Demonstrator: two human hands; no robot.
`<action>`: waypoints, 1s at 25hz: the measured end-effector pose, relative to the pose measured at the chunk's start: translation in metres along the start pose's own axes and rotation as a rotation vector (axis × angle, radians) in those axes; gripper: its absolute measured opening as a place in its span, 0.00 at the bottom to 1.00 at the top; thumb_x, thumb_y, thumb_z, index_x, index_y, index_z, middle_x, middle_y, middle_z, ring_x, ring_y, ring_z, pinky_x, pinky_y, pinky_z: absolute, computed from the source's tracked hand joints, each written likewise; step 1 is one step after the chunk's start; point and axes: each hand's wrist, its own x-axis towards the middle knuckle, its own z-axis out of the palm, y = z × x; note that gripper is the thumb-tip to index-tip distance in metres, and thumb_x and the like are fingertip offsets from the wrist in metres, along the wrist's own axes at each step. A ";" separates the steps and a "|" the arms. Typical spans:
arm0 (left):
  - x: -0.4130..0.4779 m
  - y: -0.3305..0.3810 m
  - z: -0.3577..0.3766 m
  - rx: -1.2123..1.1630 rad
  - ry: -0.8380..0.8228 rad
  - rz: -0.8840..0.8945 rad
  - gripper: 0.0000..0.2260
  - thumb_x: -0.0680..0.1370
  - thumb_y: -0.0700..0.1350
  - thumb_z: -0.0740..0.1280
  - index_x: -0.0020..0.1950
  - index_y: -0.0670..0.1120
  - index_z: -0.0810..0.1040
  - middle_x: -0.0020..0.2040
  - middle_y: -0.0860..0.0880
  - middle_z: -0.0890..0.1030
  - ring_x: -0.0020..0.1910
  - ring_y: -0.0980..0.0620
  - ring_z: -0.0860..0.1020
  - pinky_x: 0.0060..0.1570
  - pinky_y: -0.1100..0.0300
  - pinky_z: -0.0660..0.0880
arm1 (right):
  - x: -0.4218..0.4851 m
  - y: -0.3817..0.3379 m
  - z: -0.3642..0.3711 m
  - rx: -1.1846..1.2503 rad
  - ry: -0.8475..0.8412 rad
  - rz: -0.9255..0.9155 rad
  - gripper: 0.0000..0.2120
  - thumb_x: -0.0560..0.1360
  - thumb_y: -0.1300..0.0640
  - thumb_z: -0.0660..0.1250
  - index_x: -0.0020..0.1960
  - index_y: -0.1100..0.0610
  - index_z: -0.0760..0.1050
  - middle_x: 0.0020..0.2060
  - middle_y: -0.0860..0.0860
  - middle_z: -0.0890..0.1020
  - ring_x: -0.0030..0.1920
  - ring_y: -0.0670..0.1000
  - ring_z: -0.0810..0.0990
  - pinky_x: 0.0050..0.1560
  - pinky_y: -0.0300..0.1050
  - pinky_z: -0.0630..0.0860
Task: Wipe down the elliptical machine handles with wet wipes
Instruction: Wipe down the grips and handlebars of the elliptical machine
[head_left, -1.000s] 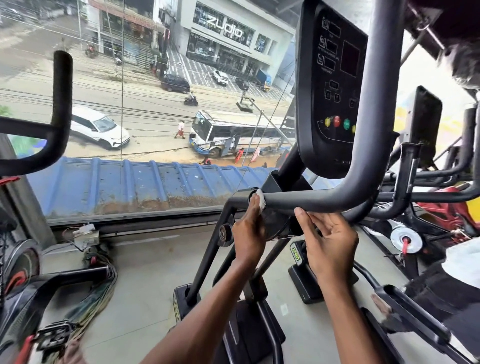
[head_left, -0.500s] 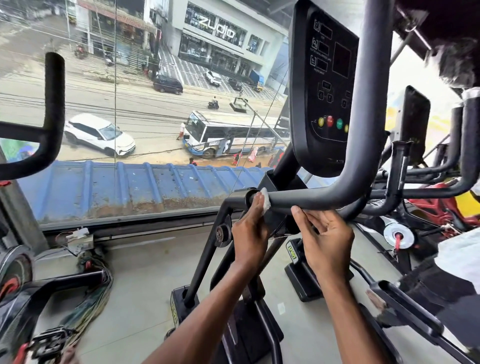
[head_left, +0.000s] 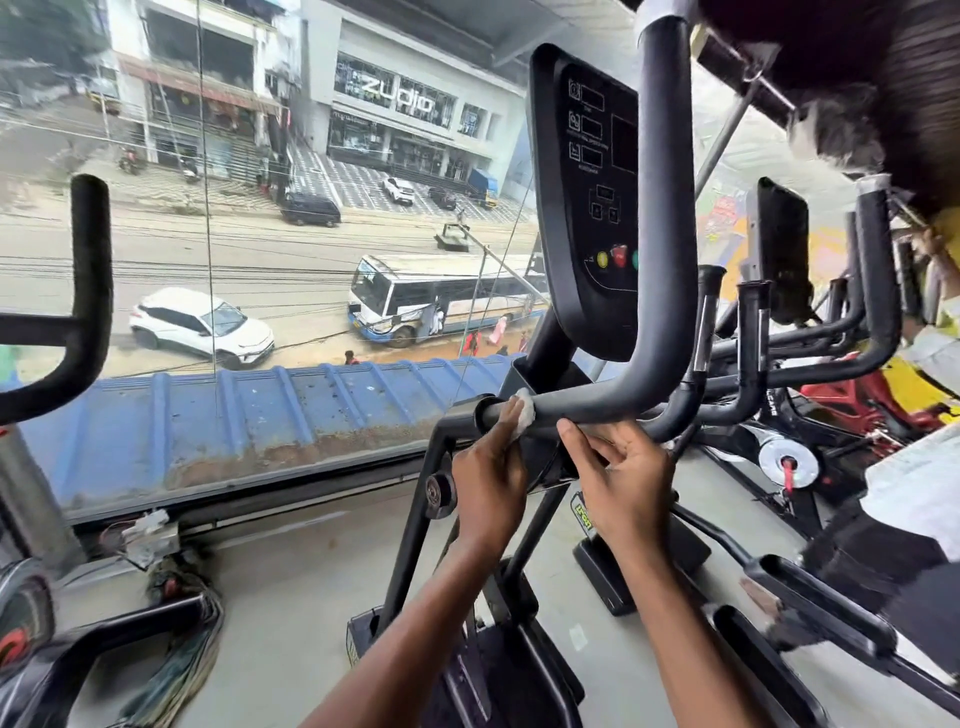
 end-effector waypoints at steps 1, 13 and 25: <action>0.001 -0.005 0.000 0.037 -0.008 -0.002 0.20 0.80 0.33 0.65 0.68 0.49 0.82 0.63 0.51 0.83 0.63 0.65 0.78 0.57 0.72 0.73 | 0.000 -0.002 0.000 -0.007 -0.007 -0.004 0.11 0.74 0.46 0.75 0.51 0.52 0.83 0.46 0.47 0.89 0.50 0.50 0.88 0.56 0.60 0.83; -0.014 0.020 -0.006 0.071 -0.018 0.110 0.25 0.74 0.29 0.67 0.68 0.47 0.82 0.55 0.41 0.86 0.52 0.50 0.82 0.49 0.72 0.71 | -0.004 -0.019 -0.010 0.010 -0.072 -0.007 0.23 0.79 0.41 0.59 0.47 0.58 0.81 0.42 0.50 0.87 0.50 0.49 0.87 0.57 0.54 0.81; -0.012 0.021 -0.003 0.040 -0.002 0.075 0.21 0.79 0.37 0.63 0.70 0.49 0.80 0.61 0.43 0.84 0.59 0.49 0.82 0.52 0.64 0.77 | 0.001 -0.023 -0.010 0.079 -0.063 0.144 0.35 0.73 0.19 0.52 0.49 0.43 0.86 0.50 0.45 0.88 0.55 0.48 0.87 0.64 0.67 0.77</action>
